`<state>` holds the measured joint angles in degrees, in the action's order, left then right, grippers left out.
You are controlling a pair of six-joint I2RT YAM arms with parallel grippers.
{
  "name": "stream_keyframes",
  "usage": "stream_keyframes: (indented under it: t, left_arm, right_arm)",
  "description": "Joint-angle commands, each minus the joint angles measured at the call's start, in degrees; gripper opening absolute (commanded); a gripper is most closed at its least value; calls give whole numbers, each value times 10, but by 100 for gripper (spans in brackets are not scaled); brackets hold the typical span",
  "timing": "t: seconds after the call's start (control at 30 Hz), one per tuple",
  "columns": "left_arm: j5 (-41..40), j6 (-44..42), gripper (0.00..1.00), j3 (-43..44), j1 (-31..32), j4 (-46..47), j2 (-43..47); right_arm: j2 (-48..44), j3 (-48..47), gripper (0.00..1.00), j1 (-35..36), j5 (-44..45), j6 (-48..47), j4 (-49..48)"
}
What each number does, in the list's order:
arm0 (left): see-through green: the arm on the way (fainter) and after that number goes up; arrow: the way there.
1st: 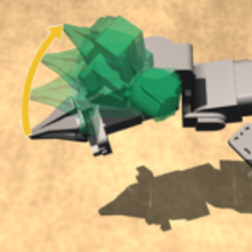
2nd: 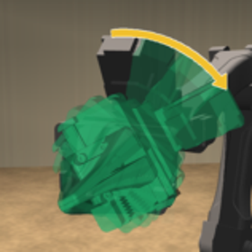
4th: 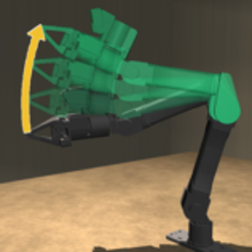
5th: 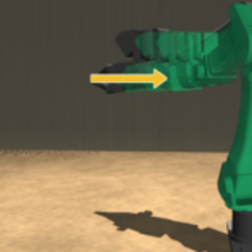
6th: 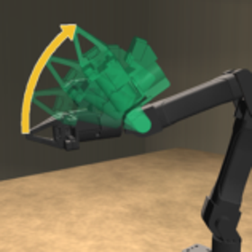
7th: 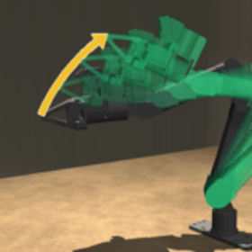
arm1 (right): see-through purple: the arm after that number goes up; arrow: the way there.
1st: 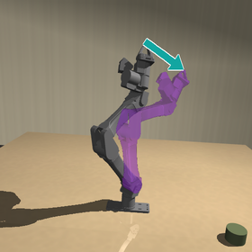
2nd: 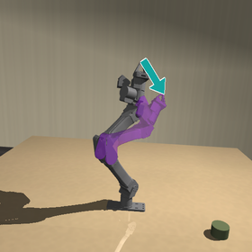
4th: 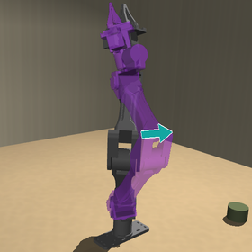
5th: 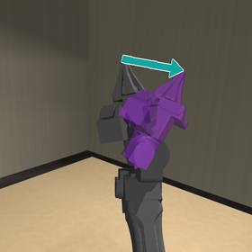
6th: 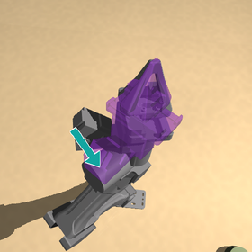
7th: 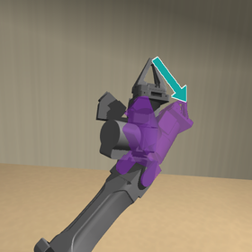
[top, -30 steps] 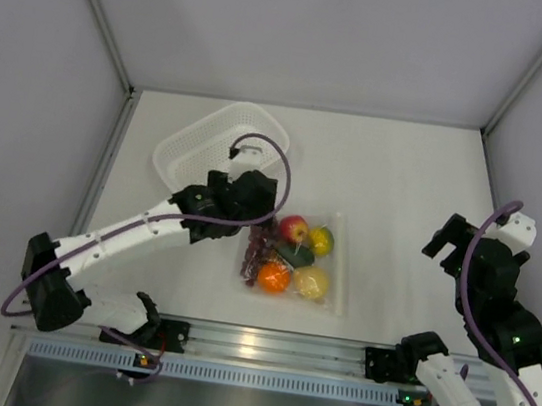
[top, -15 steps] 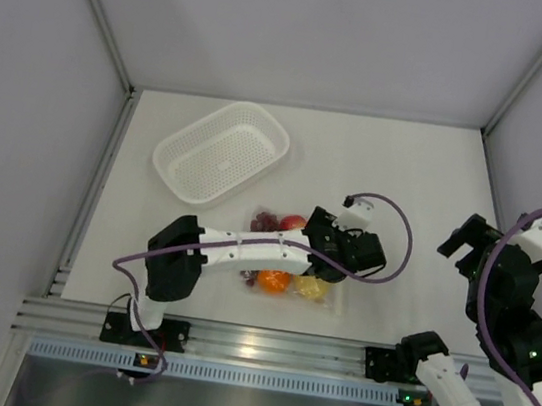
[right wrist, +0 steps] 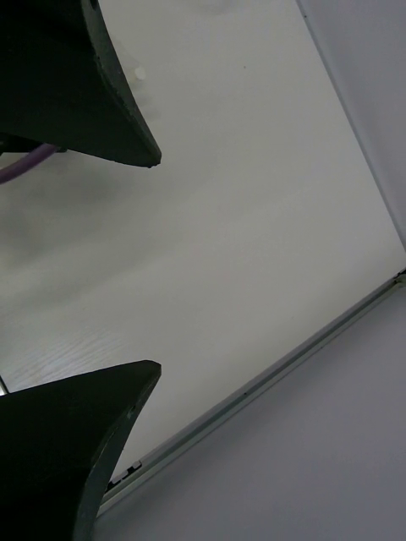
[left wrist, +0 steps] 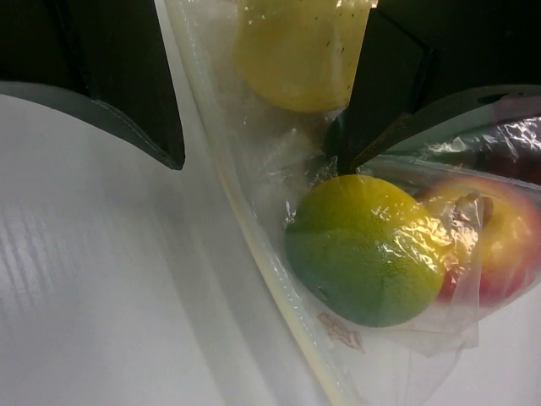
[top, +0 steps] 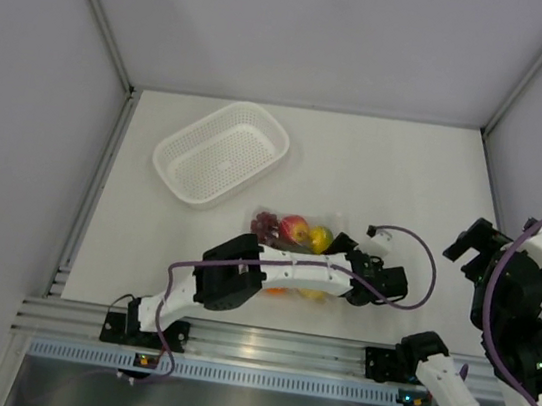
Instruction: Open the zip-top bag and remove the fake food
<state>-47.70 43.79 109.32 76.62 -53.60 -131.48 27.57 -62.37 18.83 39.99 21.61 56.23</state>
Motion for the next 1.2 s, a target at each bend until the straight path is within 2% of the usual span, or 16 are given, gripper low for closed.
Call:
stream_keyframes:
  t: [0.0,0.1,0.2,0.23,0.3,0.33,0.4,0.63,0.87,0.9,1.0,1.17]
  left_arm:
    - [-39,24,80,48,9,-63,-30]
    - [-47,37,72,46,9,-77,-44]
    - [-43,50,48,27,8,-76,-39]
    - [-42,53,36,22,8,-76,-33]
    - [-39,57,24,19,8,-76,-26]
    - [-37,57,11,19,8,-75,-17]
    - [-37,59,1,15,8,-75,-4]
    - [-25,31,0,-10,1,-70,117]
    - [71,-110,0,-42,-42,-45,258]
    - [120,-128,0,-51,-47,-28,276]
    - [194,-192,0,-79,-81,-19,337]
    - [415,-308,0,-180,-138,43,443]
  right_arm:
    - [-9,-16,99,-3,-8,-14,-3]
    - [-12,-15,99,-3,-11,-15,-5]
    - [-14,-14,99,-3,-16,-15,-7]
    - [-16,-12,99,-3,-18,-16,-9]
    - [-18,-10,99,-3,-23,-17,-11]
    - [-19,-9,99,-3,-26,-17,-12]
    - [-21,-6,99,-3,-43,-23,-15]
    - [-64,29,99,-3,-112,-45,-54]
    - [-54,56,99,-3,-197,-49,-82]
    - [-52,60,99,-4,-208,-50,-97]
    - [-51,87,99,-3,-275,-50,-127]
    - [-56,146,99,-3,-386,-37,-203]
